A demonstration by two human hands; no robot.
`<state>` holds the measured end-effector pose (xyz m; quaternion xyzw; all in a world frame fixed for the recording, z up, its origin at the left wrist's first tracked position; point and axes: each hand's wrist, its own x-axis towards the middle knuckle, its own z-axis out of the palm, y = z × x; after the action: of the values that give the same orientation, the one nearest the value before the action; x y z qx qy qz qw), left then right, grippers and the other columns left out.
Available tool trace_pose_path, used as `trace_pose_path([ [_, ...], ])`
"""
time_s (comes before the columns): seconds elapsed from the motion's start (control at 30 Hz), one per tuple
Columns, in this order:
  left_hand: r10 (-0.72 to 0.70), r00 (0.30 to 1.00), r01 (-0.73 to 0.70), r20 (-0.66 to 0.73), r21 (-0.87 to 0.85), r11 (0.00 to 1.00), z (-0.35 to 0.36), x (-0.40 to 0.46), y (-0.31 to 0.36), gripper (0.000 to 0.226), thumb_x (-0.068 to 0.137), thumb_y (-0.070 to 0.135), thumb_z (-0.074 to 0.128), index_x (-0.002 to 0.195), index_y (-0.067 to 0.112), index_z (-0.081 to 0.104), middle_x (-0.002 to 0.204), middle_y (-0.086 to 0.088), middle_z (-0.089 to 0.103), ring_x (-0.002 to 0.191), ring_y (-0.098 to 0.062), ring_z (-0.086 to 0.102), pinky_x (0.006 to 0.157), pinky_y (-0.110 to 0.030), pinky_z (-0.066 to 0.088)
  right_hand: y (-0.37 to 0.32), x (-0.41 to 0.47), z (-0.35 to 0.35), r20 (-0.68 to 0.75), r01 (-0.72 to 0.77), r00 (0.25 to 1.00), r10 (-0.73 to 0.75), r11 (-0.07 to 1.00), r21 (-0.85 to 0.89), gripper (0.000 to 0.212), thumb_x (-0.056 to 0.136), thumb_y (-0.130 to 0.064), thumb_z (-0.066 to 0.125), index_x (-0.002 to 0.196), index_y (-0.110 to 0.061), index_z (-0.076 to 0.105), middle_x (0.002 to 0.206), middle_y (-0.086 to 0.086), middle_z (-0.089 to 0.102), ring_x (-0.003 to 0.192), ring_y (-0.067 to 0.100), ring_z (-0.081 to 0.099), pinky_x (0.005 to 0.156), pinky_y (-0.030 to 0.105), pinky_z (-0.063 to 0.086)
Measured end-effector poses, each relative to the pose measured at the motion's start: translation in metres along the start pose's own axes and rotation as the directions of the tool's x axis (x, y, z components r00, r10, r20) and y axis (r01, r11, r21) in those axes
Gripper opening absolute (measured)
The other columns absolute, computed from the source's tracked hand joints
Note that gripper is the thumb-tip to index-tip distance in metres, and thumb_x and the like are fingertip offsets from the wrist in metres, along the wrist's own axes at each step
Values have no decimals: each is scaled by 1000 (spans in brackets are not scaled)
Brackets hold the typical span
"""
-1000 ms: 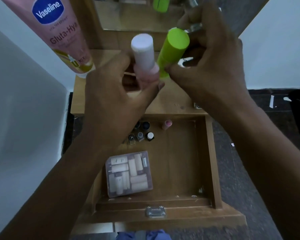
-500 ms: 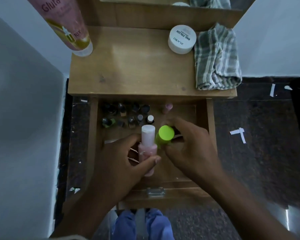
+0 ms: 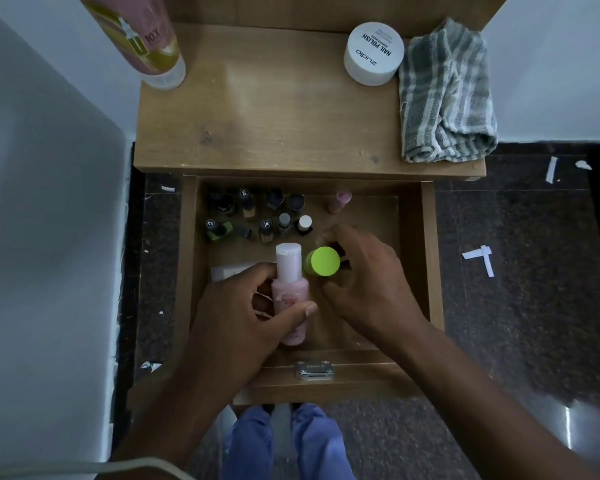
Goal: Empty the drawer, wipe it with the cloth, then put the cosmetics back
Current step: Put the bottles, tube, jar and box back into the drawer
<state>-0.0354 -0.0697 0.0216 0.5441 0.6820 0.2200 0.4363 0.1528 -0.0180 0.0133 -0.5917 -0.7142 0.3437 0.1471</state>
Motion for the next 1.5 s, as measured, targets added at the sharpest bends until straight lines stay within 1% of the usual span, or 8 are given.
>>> trace_pose_path([
  [0.2, 55, 995, -61, -77, -70, 996, -9, 0, 12, 44, 73, 71, 77, 106, 42, 69, 87, 23, 73, 81, 3, 70, 64, -22, 59, -8, -4, -15, 59, 0, 998, 2, 999, -39, 62, 79, -4, 74, 132, -28, 52, 122, -5, 59, 107, 12, 58, 86, 38, 57],
  [0.3, 87, 989, -109, -121, -190, 976, -12, -1, 26, 38, 73, 65, 76, 105, 45, 67, 93, 21, 73, 80, -4, 72, 62, -23, 58, -13, -10, -35, -38, 59, 997, -60, 998, -23, 60, 80, 3, 66, 134, -20, 59, 124, -3, 61, 111, 11, 59, 88, 36, 57],
  [0.43, 166, 964, -216, -206, -249, 944, -9, 1, 47, 39, 79, 53, 77, 111, 32, 72, 91, 16, 75, 82, -5, 74, 65, -17, 58, -31, -20, -59, 23, 75, 996, -84, 960, 268, 43, 87, -9, 64, 129, -19, 65, 116, -10, 70, 109, 8, 67, 88, 30, 59],
  [0.6, 279, 931, -314, -236, -124, 941, 4, 13, 64, 47, 87, 55, 70, 121, 23, 72, 96, 12, 69, 86, -7, 70, 69, -23, 58, -38, -25, -68, 105, -48, 995, -1, 884, 465, 45, 89, -4, 75, 129, -21, 67, 115, -6, 74, 107, 16, 71, 89, 40, 61],
  [0.77, 367, 910, -355, -193, 97, 930, 9, 18, 57, 39, 102, 39, 56, 126, 13, 71, 111, 5, 65, 93, -1, 60, 78, -10, 49, -27, -36, -68, 106, -260, 965, 242, 810, 525, 33, 84, -16, 79, 113, -27, 68, 104, -3, 75, 94, 15, 75, 81, 42, 65],
  [0.97, 348, 937, -325, -20, 312, 893, 15, 15, 39, 55, 86, 24, 77, 140, 21, 64, 132, 6, 64, 106, 1, 55, 89, -13, 45, -1, -44, -38, 120, -535, 838, 532, 760, 369, 43, 82, -10, 84, 106, -33, 57, 93, 0, 75, 80, 13, 76, 75, 47, 65],
  [1.17, 339, 941, -322, 10, 336, 885, 25, 21, 34, 53, 86, 17, 82, 137, 20, 67, 132, 0, 70, 120, -12, 64, 101, -21, 44, 5, -32, -17, 192, -584, 803, 564, 809, 63, 48, 86, -27, 78, 113, -43, 41, 106, -4, 69, 95, 19, 70, 82, 49, 62],
  [1.5, 346, 938, -334, 29, 350, 875, 21, 17, 35, 51, 84, 13, 83, 133, 18, 71, 128, -2, 72, 114, -15, 68, 97, -24, 48, 4, -24, -5, 310, -599, 763, 567, 801, 9, 43, 85, -23, 79, 114, -33, 49, 100, -6, 64, 94, 17, 65, 83, 44, 61],
])
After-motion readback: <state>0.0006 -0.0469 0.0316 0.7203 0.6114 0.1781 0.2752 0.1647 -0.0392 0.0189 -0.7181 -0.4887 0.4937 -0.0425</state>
